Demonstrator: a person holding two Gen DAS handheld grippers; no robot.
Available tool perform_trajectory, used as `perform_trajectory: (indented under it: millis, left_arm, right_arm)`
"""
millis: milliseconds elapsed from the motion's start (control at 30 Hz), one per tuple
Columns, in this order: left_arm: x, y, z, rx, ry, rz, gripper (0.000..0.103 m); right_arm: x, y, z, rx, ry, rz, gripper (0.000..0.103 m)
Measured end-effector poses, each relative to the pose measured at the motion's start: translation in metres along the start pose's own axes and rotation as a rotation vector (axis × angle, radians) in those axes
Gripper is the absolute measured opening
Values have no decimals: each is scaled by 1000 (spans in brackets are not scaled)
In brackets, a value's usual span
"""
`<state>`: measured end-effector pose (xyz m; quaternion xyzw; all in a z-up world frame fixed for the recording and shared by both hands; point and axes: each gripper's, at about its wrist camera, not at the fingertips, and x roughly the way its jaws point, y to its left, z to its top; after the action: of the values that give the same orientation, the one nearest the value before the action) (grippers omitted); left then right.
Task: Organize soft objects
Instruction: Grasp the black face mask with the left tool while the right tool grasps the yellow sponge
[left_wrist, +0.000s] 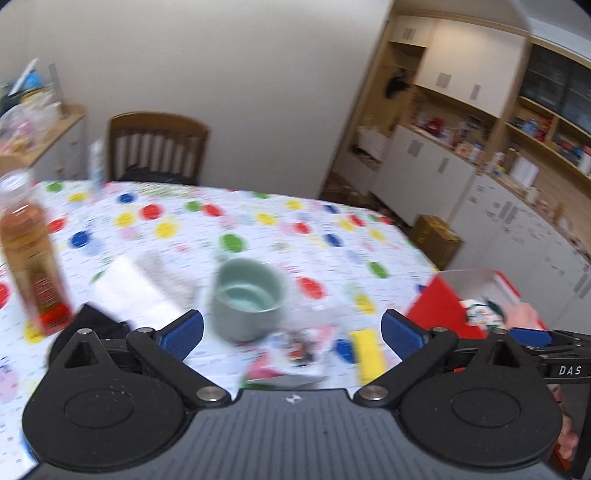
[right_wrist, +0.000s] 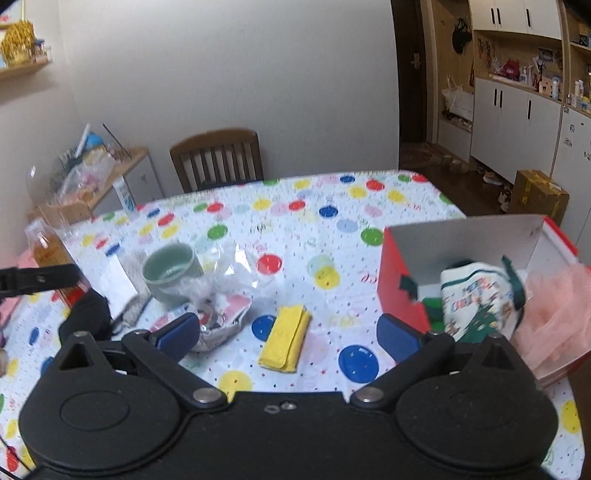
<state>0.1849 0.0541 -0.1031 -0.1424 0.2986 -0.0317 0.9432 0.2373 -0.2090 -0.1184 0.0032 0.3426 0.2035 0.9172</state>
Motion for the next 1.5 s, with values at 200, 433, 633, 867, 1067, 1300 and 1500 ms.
perform_trajectory:
  millis: [200, 433, 633, 867, 1067, 1300, 1500]
  left_arm:
    - [-3, 59, -14, -55, 6, 130, 103]
    - [4, 118, -31, -118, 37, 250, 103]
    - [16, 161, -45, -185, 81, 341, 103]
    - [29, 177, -53, -189, 117, 367, 103]
    - [41, 179, -59, -172, 148, 348, 100]
    - [46, 185, -62, -198, 167, 326, 75]
    - [46, 192, -61, -229, 173, 338, 57]
  right_arm:
    - [36, 11, -8, -1, 70, -30, 100]
    - [78, 22, -9, -10, 134, -56, 94]
    - [108, 29, -10, -20, 184, -76, 89]
    - [139, 24, -12, 8, 230, -122, 82]
    - [157, 20, -13, 45, 252, -148, 77]
    - [168, 23, -12, 55, 262, -161, 65]
    - [170, 24, -11, 45, 256, -176, 53]
